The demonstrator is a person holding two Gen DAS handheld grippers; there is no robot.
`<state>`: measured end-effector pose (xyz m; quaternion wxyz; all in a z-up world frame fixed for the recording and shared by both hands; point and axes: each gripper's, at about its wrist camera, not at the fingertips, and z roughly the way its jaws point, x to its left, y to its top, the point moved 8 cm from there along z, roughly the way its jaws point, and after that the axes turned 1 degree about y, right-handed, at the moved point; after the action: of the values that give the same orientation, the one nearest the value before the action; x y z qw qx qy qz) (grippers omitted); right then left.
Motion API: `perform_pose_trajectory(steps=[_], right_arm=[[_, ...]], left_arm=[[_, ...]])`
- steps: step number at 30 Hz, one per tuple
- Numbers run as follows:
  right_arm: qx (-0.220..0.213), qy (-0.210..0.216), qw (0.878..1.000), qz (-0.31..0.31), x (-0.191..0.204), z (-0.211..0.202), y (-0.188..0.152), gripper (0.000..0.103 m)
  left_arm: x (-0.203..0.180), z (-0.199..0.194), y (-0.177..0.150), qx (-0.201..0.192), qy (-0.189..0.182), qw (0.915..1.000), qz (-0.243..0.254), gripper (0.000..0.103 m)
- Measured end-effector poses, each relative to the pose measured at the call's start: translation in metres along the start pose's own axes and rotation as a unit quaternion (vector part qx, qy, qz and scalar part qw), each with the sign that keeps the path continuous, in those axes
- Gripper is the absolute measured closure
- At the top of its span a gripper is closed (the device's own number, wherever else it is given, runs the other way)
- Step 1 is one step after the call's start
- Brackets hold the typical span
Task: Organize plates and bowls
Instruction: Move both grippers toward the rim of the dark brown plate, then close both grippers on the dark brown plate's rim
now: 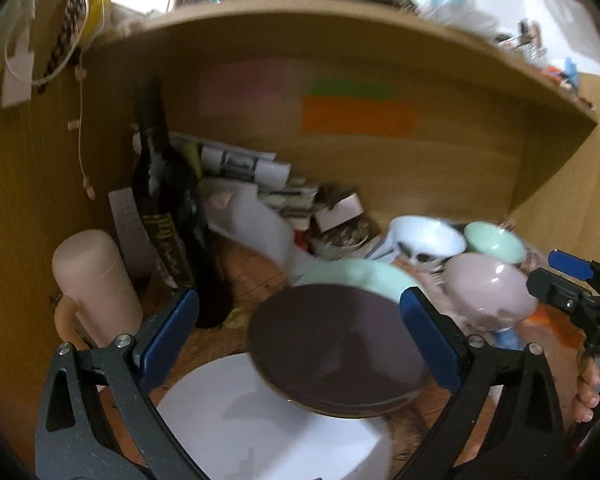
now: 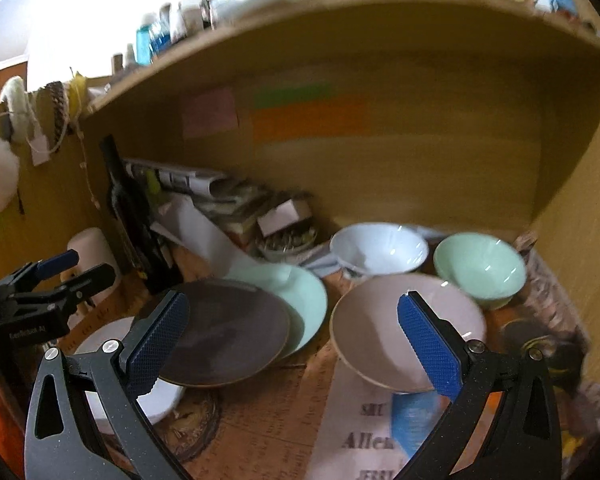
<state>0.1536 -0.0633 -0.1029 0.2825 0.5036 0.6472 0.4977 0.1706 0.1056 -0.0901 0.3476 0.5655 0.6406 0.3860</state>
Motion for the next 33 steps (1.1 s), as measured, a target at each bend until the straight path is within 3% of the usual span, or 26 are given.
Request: perform_pose_trajectory(steps=[4, 9, 15, 23, 27, 33], right_arm=[[0.038, -0.001, 0.999, -0.002, 0.005, 0.023, -0.012, 0.012], [0.084, 0.005, 0.996, -0.007, 0.012, 0.049, -0.03, 0.034], [0.136, 0.017, 0.99, 0.011, 0.013, 0.073, -0.049, 0.049], [0.179, 0.017, 0.983, 0.023, 0.017, 0.093, -0.06, 0.06], [0.196, 0.02, 0.98, 0.035, 0.017, 0.102, -0.067, 0.065], [0.215, 0.027, 0.975, 0.055, 0.016, 0.109, -0.075, 0.071]], left_arm=[[0.015, 0.021, -0.009, 0.038, -0.002, 0.9993, 0.0, 0.015], [0.033, 0.046, -0.021, 0.09, -0.011, 0.9959, -0.009, 0.028], [0.046, 0.07, -0.033, 0.134, -0.021, 0.9907, -0.008, 0.044], [0.051, 0.094, -0.048, 0.187, -0.044, 0.9814, -0.006, 0.058], [0.052, 0.104, -0.055, 0.214, -0.061, 0.9747, -0.018, 0.073], [0.05, 0.109, -0.057, 0.226, -0.07, 0.9715, -0.019, 0.074]])
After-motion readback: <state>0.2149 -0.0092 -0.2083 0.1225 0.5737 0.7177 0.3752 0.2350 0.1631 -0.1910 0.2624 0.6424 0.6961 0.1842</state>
